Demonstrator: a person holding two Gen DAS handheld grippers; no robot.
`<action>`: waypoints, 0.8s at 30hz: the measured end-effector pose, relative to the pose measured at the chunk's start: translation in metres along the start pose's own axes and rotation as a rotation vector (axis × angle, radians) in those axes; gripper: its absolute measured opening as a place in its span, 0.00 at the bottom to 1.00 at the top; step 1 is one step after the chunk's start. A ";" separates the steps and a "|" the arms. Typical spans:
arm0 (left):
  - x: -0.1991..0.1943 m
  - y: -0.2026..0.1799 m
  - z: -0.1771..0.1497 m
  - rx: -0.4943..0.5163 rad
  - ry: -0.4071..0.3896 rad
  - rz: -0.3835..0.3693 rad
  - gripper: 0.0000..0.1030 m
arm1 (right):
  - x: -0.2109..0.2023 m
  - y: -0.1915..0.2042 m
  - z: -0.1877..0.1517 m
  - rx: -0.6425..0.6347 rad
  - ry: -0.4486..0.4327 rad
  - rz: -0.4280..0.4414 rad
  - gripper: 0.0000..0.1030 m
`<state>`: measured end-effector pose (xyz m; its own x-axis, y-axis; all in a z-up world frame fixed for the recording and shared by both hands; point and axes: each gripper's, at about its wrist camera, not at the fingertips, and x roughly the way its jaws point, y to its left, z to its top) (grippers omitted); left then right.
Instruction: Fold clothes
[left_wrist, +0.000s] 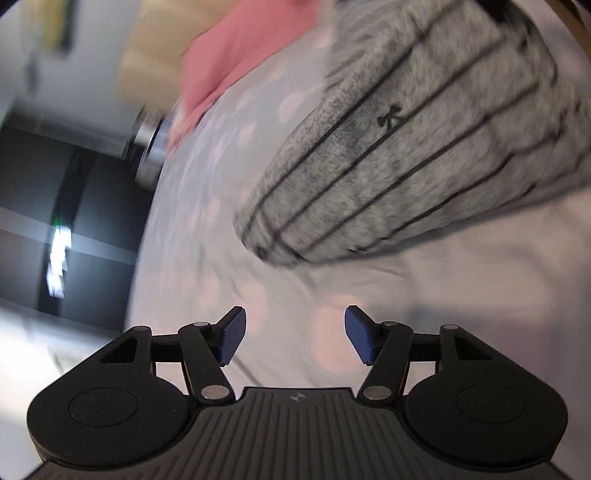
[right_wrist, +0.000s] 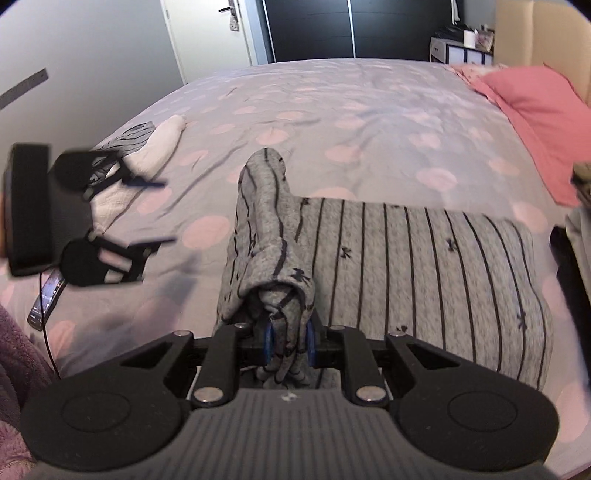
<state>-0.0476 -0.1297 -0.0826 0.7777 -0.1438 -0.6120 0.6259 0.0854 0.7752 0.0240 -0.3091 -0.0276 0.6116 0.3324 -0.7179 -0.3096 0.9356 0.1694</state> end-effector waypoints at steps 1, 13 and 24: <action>0.007 0.004 0.003 0.071 -0.011 0.007 0.56 | 0.002 -0.003 0.000 0.010 0.001 0.006 0.19; 0.071 0.023 0.022 0.731 -0.118 -0.135 0.59 | 0.012 -0.012 -0.004 0.028 0.054 0.061 0.19; 0.111 0.002 0.020 1.005 -0.035 -0.299 0.23 | 0.003 -0.007 -0.005 -0.003 0.043 0.074 0.19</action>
<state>0.0391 -0.1655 -0.1462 0.5871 -0.0541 -0.8077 0.4426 -0.8140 0.3762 0.0244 -0.3152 -0.0339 0.5547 0.3954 -0.7321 -0.3549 0.9082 0.2216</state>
